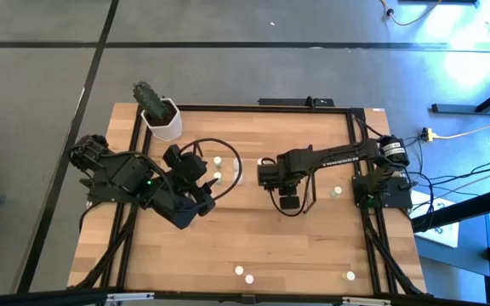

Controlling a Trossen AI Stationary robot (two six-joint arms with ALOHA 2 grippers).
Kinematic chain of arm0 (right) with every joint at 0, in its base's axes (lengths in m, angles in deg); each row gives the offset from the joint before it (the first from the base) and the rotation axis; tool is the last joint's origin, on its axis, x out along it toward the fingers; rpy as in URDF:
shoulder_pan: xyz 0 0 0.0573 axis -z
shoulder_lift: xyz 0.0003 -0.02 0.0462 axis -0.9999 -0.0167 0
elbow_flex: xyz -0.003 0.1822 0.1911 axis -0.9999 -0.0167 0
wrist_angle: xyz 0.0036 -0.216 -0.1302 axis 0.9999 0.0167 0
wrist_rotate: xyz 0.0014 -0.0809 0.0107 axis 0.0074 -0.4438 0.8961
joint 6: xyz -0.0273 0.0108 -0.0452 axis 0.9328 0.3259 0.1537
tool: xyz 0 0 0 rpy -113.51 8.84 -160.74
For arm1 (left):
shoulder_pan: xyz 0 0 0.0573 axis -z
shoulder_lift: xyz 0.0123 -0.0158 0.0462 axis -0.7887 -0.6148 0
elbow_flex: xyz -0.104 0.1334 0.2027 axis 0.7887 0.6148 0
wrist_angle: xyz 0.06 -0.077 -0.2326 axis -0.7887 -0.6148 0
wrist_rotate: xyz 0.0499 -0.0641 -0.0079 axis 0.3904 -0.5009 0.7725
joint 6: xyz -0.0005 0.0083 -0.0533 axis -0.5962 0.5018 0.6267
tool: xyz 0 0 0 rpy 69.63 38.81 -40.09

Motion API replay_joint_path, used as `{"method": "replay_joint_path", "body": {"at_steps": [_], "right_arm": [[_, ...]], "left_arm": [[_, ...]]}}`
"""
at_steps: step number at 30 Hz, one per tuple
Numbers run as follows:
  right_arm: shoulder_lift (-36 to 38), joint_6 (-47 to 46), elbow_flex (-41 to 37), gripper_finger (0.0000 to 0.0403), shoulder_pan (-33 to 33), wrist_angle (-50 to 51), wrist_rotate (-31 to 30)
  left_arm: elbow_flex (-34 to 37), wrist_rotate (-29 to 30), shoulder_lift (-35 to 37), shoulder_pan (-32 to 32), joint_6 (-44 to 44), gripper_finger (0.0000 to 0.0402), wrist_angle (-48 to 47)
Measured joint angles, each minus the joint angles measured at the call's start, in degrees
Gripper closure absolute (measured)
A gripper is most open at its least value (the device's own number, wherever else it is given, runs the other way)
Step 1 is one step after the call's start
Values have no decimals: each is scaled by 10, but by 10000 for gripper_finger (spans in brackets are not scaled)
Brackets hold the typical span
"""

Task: Pick and place medicine bottles onto shelf by color
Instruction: Put the right pink pill bottle aligned with the other pink pill bottle on the shelf

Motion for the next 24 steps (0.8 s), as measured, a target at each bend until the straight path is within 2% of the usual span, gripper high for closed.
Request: {"method": "replay_joint_path", "body": {"at_steps": [6, 19, 24], "right_arm": [[0, 15, 0, 283, 2, -1, -13], [0, 14, 0, 283, 24, -4, 2], [0, 25, 0, 270, 24, -5, 2]], "left_arm": [[0, 0, 0, 0, 0, 161, 0], [0, -2, 0, 0, 0, 161, 1], [0, -2, 0, 0, 0, 161, 1]]}}
